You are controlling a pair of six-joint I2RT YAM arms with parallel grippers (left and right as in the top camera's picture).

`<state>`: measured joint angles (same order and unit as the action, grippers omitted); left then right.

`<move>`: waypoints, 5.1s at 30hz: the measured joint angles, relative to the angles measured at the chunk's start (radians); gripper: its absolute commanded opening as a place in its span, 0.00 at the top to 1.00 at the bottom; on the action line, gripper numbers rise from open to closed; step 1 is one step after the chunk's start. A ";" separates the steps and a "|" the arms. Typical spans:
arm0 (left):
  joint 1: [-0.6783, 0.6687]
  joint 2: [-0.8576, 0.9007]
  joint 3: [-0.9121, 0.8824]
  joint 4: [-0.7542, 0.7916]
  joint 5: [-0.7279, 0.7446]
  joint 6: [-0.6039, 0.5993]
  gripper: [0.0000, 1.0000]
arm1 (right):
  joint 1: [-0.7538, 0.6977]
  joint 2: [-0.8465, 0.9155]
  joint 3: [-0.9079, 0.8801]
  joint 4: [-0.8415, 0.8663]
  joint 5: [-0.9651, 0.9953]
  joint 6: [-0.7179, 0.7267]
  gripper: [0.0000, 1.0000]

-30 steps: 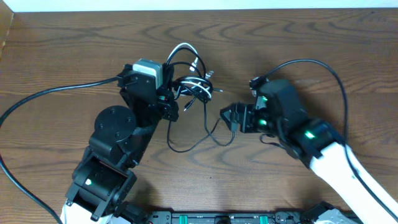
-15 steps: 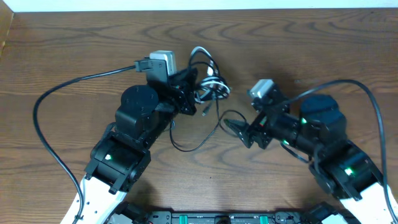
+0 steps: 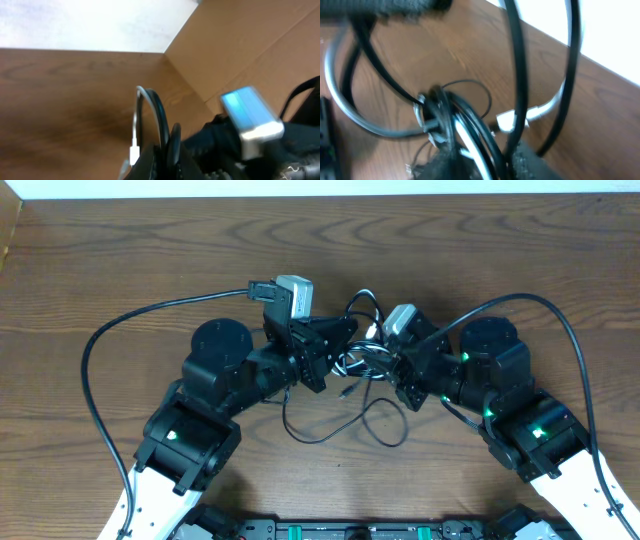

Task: Untangle cables

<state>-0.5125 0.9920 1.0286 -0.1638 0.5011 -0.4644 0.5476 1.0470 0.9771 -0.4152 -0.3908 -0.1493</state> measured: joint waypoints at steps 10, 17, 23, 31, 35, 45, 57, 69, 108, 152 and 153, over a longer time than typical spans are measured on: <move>0.053 -0.061 -0.004 0.029 -0.086 0.042 0.92 | 0.000 -0.014 0.007 -0.130 -0.051 0.004 0.99; 0.097 -0.072 -0.008 0.018 -0.352 0.041 0.92 | 0.000 -0.061 0.018 -0.225 -0.068 0.007 0.99; 0.102 -0.074 -0.008 -0.049 -0.608 0.026 0.92 | 0.002 -0.092 0.019 -0.244 -0.077 0.007 0.99; 0.099 -0.080 -0.008 -0.277 -0.848 -0.005 0.92 | 0.008 -0.108 0.018 -0.253 -0.031 0.061 0.99; 0.097 -0.082 -0.008 -0.367 -1.064 -0.085 0.92 | 0.009 -0.108 0.018 -0.256 0.002 0.116 0.99; 0.100 -0.093 -0.008 -0.438 -1.160 -0.311 0.92 | -0.007 -0.109 0.018 -0.274 0.072 0.215 0.99; 0.129 0.029 -0.008 -0.378 -0.855 -0.369 0.92 | -0.023 -0.113 0.010 -0.307 0.180 0.237 0.99; 0.131 0.050 -0.008 -0.343 -0.707 -0.398 0.92 | -0.040 -0.122 0.007 -0.187 0.084 0.245 0.99; 0.153 0.306 -0.008 -0.138 0.106 0.113 0.06 | -0.131 -0.142 0.002 0.134 0.053 0.472 0.99; 0.169 0.288 -0.007 -0.214 0.143 0.307 0.12 | -0.125 0.420 0.002 -0.570 0.460 1.278 0.39; 0.169 0.288 -0.007 -0.219 0.143 0.307 0.11 | -0.125 0.439 0.002 -0.570 0.460 1.299 0.40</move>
<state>-0.3439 1.2800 1.0214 -0.3824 0.6441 -0.1570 0.4225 1.4857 0.9787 -0.9852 0.0689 1.1500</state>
